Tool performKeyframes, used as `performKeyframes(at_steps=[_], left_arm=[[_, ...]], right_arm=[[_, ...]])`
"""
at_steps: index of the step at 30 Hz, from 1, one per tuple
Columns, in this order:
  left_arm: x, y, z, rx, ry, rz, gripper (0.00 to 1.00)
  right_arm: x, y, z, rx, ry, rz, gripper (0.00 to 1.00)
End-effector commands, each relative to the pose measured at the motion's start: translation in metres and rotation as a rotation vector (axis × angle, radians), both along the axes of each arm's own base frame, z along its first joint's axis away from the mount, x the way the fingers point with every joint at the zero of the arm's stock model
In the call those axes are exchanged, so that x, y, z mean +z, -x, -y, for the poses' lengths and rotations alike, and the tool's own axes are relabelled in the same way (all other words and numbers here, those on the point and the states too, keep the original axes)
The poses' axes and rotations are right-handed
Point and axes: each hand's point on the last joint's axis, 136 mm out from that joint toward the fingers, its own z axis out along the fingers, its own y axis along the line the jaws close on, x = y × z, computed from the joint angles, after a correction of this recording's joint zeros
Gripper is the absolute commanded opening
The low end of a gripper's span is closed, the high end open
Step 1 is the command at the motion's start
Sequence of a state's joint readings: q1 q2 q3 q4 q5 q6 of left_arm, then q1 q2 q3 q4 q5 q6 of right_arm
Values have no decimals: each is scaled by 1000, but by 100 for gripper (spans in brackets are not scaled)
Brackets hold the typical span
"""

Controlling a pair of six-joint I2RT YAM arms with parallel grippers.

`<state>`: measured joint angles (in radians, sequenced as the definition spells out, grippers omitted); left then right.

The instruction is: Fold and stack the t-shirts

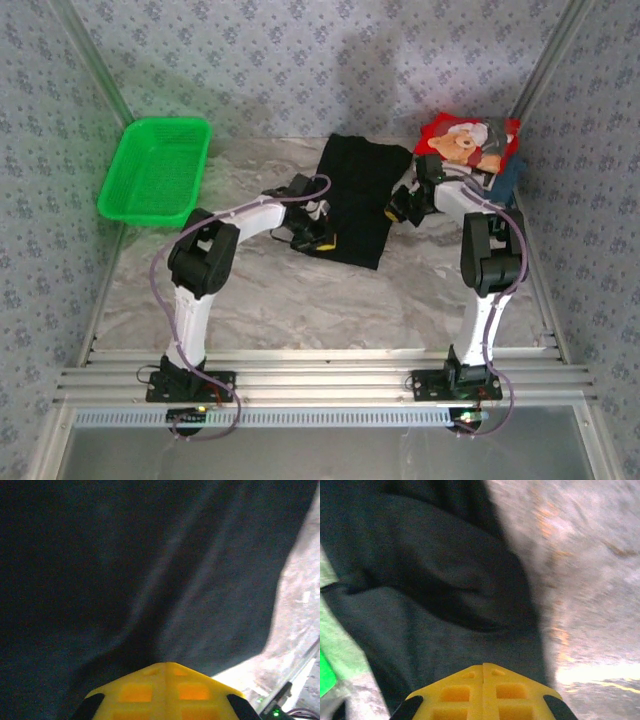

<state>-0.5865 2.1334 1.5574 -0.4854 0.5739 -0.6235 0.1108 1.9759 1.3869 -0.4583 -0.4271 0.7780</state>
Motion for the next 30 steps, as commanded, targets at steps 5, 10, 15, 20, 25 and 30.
performKeyframes(at_steps=[5, 10, 15, 20, 25, 30], left_arm=[[54, -3, 35, 7, 62, 47, 4], [29, 6, 67, -8, 84, -1, 4], [-28, 20, 53, -17, -50, -38, 3], [-70, 41, 26, -50, -174, -82, 2], [-90, 61, -1, -84, -267, -106, 1], [-103, 85, -20, -98, -289, -143, 1]], right_arm=[[-28, -10, 3, -42, -33, -17, 6], [-32, -29, 12, -99, -59, 14, 11], [-33, -45, 26, -150, -61, 19, 12], [-33, -63, 32, -184, -84, 34, 14], [-21, -82, 36, -243, -151, 82, 16], [-13, -93, 32, -247, -193, 95, 20]])
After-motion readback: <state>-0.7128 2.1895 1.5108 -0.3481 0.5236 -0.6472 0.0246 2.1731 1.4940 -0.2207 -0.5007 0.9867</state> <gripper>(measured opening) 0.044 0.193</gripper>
